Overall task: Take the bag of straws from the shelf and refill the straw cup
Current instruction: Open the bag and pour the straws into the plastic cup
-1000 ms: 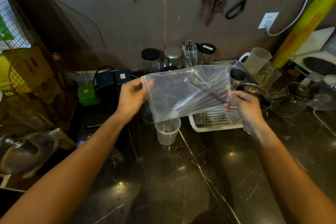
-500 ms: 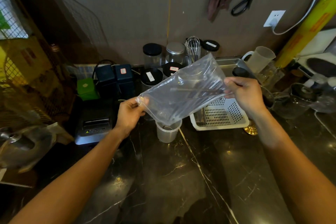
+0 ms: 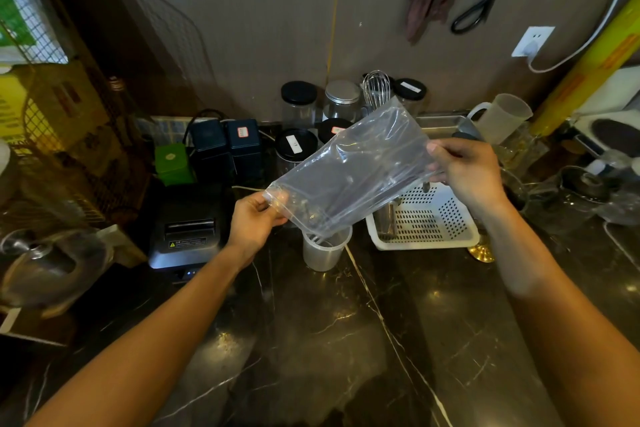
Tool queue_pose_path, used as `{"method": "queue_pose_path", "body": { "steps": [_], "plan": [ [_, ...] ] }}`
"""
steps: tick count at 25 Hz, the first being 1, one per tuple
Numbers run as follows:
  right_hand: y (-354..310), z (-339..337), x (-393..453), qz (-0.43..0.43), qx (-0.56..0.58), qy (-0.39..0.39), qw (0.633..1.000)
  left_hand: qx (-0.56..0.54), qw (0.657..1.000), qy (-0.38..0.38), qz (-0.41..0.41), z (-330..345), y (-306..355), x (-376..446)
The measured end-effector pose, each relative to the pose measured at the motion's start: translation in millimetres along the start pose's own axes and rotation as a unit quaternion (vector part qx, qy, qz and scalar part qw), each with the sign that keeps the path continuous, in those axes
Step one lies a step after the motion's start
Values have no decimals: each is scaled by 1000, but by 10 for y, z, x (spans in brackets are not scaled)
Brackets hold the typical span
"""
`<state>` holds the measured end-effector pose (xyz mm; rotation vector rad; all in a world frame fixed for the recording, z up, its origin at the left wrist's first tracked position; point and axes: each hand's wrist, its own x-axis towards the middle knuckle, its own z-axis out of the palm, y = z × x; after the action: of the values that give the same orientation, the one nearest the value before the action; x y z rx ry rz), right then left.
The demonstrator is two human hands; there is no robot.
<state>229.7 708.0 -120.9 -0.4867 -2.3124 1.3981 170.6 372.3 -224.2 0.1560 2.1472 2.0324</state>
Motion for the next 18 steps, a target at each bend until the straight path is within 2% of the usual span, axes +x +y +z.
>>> {"method": "queue_pose_path", "body": {
  "steps": [4,12,18],
  "plan": [
    [-172,-44,-74,-29,39,13,999,-22,1000,-11,6,59,8,-15],
    [-550,11,-150,-110,9,-24,994,-22,1000,5,-19,53,-124,-40],
    [-832,81,-141,-155,-38,-19,987,-45,999,19,-22,6,-126,-91]
  ]
}}
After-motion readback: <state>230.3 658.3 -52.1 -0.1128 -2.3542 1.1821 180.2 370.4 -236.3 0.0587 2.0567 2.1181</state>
